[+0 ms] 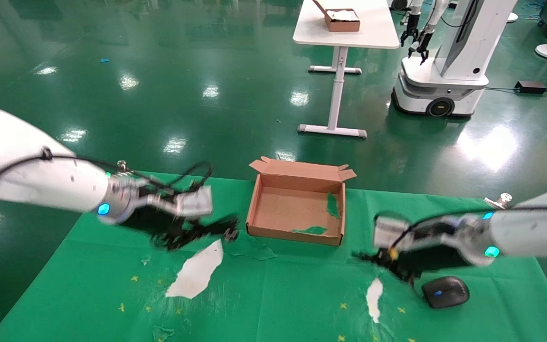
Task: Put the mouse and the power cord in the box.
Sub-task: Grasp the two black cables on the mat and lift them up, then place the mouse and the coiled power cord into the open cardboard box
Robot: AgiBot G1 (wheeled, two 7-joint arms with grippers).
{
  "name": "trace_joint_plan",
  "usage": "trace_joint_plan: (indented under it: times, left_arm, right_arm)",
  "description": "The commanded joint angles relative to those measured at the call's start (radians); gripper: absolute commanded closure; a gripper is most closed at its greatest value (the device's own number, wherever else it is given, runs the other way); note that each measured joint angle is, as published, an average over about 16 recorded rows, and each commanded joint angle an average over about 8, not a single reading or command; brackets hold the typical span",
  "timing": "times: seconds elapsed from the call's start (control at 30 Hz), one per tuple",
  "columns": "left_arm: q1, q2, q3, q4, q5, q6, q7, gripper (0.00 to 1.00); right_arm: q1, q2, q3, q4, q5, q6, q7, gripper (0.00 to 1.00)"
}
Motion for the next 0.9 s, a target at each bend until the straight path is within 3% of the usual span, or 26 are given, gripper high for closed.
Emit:
trace_joint_plan:
  times: [0.03,0.3,0.63,0.9]
  left_arm:
    - [-0.010,-0.013,-0.020,-0.050,-0.031,0.012,0.005,1.00]
    - [0.035,0.092,-0.020,-0.113,-0.085,-0.248,0.145,1.00]
    - [0.111,0.105,0.208,-0.180,-0.147,-0.490,0.277,1.00]
    - [0.117,0.103,0.346,-0.186,-0.175,-0.570,0.283,0.01]
  right_arm:
    - [0.026,0.020,0.018,-0.013,0.018,-0.001,0.000,1.00]
    - [0.131,0.034,0.053,-0.105,0.009,0.088,-0.014,1.00]
    - [0.179,0.009,0.066,-0.182,0.022,0.107,-0.021,1.00]
    - [0.204,0.014,0.075,-0.186,0.038,0.089,-0.045,1.00]
